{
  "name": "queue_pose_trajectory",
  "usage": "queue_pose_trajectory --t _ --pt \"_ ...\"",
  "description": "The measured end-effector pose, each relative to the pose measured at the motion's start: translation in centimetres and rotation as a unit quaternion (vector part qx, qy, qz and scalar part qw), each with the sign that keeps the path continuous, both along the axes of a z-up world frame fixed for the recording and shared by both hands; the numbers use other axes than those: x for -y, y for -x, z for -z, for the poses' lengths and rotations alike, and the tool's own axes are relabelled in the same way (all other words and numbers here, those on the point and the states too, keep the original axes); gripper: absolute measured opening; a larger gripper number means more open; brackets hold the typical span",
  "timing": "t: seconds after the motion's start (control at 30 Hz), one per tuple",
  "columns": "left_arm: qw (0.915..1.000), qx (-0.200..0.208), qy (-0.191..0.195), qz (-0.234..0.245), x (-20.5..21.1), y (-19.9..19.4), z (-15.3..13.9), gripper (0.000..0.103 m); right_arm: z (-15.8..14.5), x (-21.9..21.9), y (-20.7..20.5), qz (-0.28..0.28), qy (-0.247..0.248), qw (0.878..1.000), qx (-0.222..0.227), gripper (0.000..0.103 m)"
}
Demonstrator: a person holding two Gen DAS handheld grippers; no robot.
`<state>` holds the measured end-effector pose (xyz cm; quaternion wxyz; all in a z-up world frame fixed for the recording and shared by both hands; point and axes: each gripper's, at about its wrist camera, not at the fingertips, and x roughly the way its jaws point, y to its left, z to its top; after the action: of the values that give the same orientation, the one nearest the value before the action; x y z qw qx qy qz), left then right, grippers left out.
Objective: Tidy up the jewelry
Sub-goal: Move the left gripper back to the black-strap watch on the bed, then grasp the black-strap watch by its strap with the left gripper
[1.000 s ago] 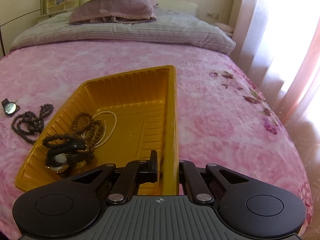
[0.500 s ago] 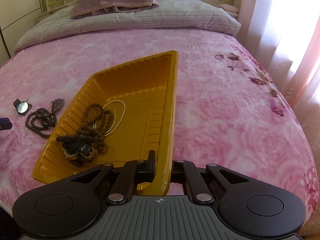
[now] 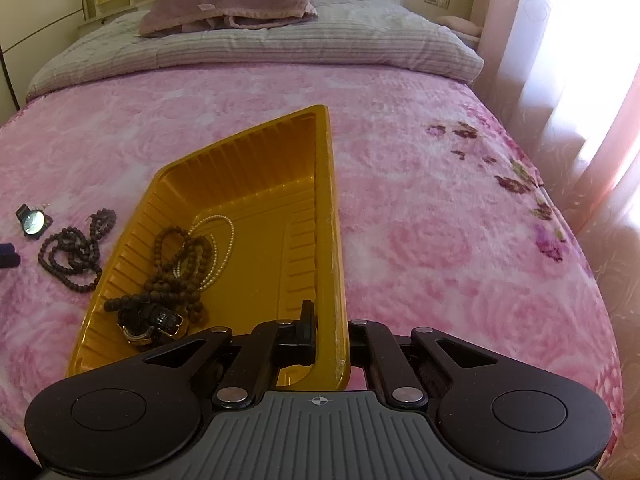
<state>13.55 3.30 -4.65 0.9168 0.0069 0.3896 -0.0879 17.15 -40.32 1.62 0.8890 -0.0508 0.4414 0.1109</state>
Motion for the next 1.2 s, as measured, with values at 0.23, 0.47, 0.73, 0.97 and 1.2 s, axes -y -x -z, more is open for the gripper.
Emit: queue_pose_trajectory --t 0.23,0.47,0.73,0.97,1.2 --pt "0.9976 -0.004 0.026 -0.064 -2.7 -2.9 0.6 0.026 0.0 -0.3 0.1 0.002 0.006 1.0 0.004 0.005" --pt "0.9931 0.005 0.067 -0.095 -3.1 -4.3 0.7 0.027 -0.2 -0.7 0.0 0.0 0.014 1.0 0.009 0.005" --pt "0.992 0.02 0.094 -0.082 -2.3 -4.0 0.6 0.027 -0.2 -0.9 0.0 0.002 0.017 1.0 0.011 0.005" --pt "0.9942 0.016 0.075 -0.076 -1.0 -4.8 0.9 0.019 -0.3 -0.9 0.1 0.003 0.017 1.0 0.013 0.005" --pt "0.9982 0.023 0.031 -0.046 -0.1 -3.5 -0.2 0.008 -0.3 -0.9 0.2 0.004 0.016 1.0 0.016 0.005"
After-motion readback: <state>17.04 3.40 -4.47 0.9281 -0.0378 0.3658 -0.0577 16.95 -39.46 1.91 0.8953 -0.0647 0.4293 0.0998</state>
